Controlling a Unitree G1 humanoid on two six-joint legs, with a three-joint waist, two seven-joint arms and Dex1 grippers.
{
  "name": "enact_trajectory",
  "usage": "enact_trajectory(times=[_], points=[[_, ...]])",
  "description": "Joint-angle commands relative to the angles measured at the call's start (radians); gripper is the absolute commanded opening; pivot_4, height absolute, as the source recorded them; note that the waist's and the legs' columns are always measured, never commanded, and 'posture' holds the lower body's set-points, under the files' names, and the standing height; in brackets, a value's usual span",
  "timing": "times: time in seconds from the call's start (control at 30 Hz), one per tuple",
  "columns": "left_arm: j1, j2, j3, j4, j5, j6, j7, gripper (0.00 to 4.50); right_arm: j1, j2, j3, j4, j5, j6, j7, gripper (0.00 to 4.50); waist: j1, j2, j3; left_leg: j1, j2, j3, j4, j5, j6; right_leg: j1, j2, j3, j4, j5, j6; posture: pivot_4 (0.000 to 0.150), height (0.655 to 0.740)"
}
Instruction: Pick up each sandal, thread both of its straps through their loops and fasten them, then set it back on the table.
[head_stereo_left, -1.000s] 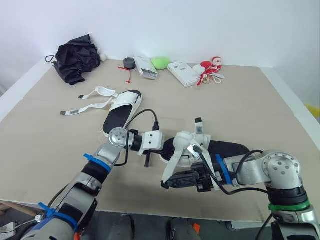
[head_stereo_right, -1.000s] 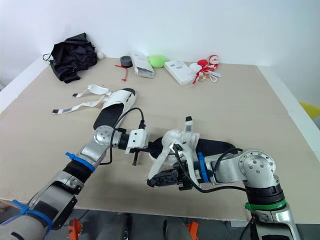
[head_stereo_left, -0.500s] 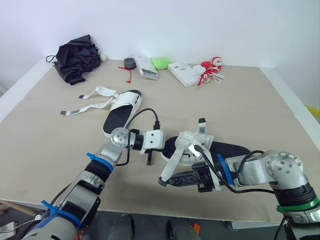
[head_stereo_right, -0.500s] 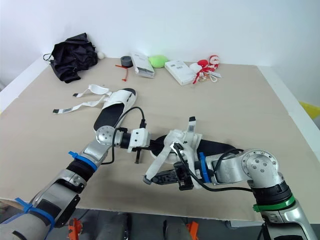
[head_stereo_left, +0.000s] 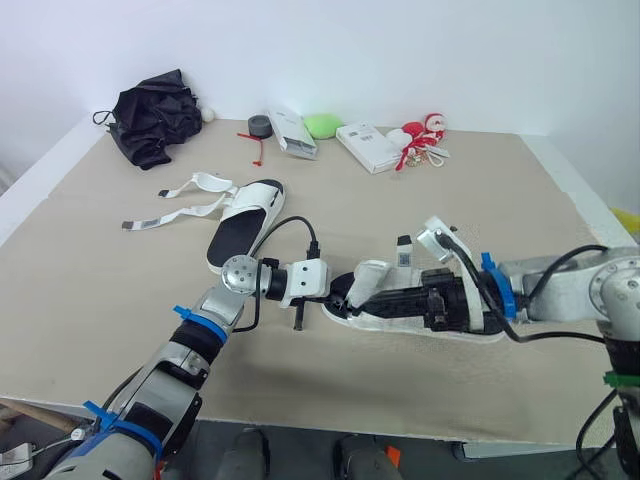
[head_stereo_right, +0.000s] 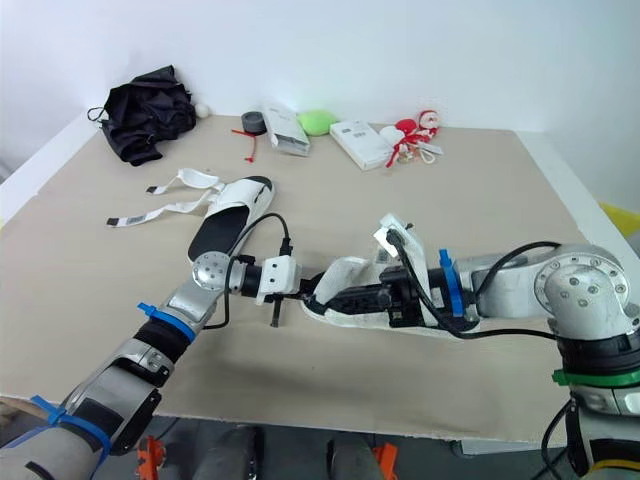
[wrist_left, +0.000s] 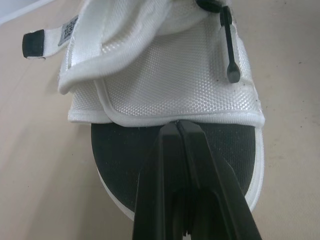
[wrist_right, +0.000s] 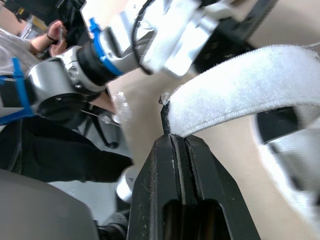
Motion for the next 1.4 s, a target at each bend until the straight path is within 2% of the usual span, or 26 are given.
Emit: enact_trajectory(times=[0.03,0.23,0.5,0.87,1.1,1.23,1.4], points=[[0.005,-0.001,-0.018,0.025,0.032,0.009,-0.003,0.00,-0.078,-0.035,0.070,0.041,-0.180,-0.019,0.164,0.05,0.000,0.000,0.000,-0.001,0.000,0.000,0.000,0.000,0.000,0.000,0.000,0.000,0.000,0.000,0.000,0.150,0.7380],[0.016,0.005,-0.015,0.013,0.033,0.013,-0.006,0.00,-0.188,-0.082,0.293,0.144,-0.528,-0.152,0.487,0.05,0.000,0.002,0.000,-0.002,-0.001,0.001,0.000,0.000,0.000,-0.003,-0.001,0.001,0.000,0.002,0.000,0.150,0.7380],[0.040,0.021,-0.011,-0.016,0.034,0.027,-0.004,0.00,-0.281,-0.073,0.445,0.265,-0.784,-0.261,0.764,0.05,-0.001,0.003,0.001,-0.002,-0.001,0.002,0.000,0.000,0.000,-0.003,-0.001,0.000,0.000,0.001,0.000,0.150,0.7380],[0.045,0.026,-0.011,-0.029,0.032,0.041,0.004,0.00,-0.400,0.058,0.462,0.436,-0.956,-0.312,0.872,0.05,-0.001,0.005,0.002,-0.001,0.000,0.001,0.000,0.000,-0.001,-0.004,0.000,0.000,0.001,0.003,0.000,0.150,0.7380],[0.046,0.023,-0.011,-0.034,0.030,0.048,0.004,0.00,-0.549,0.132,0.386,0.618,-1.030,-0.356,0.915,0.05,-0.001,0.012,0.005,-0.001,-0.001,0.001,0.000,0.000,-0.001,-0.004,0.000,0.000,0.002,0.004,-0.004,0.150,0.7380],[0.047,0.021,-0.012,-0.037,0.029,0.052,0.004,0.00,-0.540,0.136,0.369,0.599,-1.045,-0.354,0.943,0.05,-0.001,0.012,0.006,-0.002,-0.001,0.001,0.000,0.000,-0.001,-0.004,0.000,0.000,0.002,0.004,-0.003,0.150,0.7380],[0.048,0.021,-0.012,-0.039,0.029,0.055,0.003,0.00,-0.436,0.087,0.362,0.453,-1.025,-0.345,1.011,0.05,-0.001,0.012,0.006,-0.002,-0.002,0.000,0.000,0.000,-0.001,-0.004,0.000,0.000,0.003,0.004,-0.003,0.150,0.7380]])
